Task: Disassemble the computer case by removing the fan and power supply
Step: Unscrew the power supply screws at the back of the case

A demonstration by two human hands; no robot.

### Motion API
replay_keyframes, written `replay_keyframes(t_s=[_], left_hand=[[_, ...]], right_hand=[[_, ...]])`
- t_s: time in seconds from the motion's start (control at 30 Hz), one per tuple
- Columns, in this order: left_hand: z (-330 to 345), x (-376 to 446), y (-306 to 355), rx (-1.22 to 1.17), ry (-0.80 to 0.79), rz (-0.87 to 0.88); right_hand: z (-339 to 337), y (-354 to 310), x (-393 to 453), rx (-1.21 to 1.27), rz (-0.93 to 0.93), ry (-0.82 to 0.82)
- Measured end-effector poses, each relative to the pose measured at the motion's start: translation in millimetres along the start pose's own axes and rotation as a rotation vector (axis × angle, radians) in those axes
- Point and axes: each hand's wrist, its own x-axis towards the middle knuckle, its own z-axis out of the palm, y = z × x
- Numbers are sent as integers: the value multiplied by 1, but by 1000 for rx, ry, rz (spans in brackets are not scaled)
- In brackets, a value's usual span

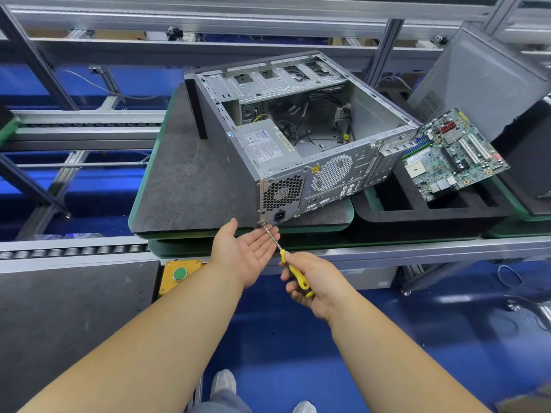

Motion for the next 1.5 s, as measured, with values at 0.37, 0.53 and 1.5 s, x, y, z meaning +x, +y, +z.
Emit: replay_keyframes(t_s=[0.37, 0.53, 1.5], left_hand=[[1, 0, 0, -3, -1, 5], [1, 0, 0, -1, -3, -4], [0, -1, -1, -11, -3, -3]], right_hand=[[1, -4, -5, 119, 53, -33], [3, -10, -7, -78, 3, 23], [5, -4, -5, 43, 22, -9]])
